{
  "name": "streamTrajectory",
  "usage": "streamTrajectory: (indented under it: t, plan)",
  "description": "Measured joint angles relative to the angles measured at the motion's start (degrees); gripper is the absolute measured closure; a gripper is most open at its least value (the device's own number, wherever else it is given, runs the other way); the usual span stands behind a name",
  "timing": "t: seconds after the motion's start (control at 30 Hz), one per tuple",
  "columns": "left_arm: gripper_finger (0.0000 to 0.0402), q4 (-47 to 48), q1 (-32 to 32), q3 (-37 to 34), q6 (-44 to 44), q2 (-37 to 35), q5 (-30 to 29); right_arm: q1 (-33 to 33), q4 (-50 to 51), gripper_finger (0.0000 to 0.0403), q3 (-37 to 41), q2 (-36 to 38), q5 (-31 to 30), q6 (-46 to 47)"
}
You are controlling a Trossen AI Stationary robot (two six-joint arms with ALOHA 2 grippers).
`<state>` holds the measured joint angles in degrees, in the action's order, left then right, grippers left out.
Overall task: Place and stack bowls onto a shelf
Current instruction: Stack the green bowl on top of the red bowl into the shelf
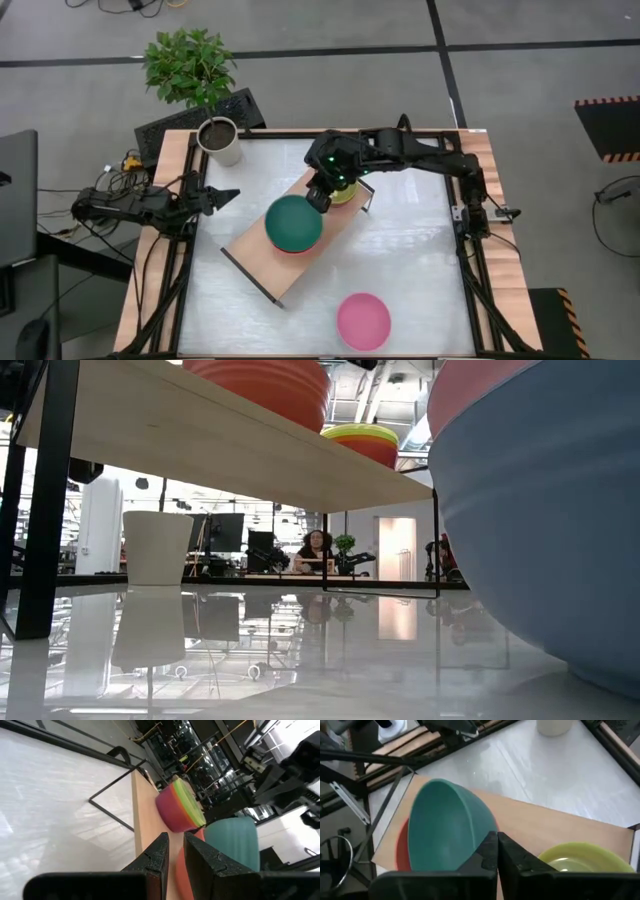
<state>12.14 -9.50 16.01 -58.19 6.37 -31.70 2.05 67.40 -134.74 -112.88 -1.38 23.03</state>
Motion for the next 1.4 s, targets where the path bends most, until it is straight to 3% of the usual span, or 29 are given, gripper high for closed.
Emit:
streamTrajectory:
  t: [0.6,1.13,1.4]
  plan:
    - [0.0358,1.64,0.00,0.00,-0.07,0.00,-0.66,-0.07,-4.12,0.0384,0.84,-2.28,4.58,-1.05]
    - [0.0358,4.21,0.00,-0.02,-0.07,0.00,-0.64,1.18,-3.87,0.0383,1.01,-3.98,4.55,-1.03]
    - [0.0358,5.31,0.00,-0.02,0.09,0.00,-0.73,-0.22,-13.69,0.0383,0.86,-3.21,6.54,-2.45]
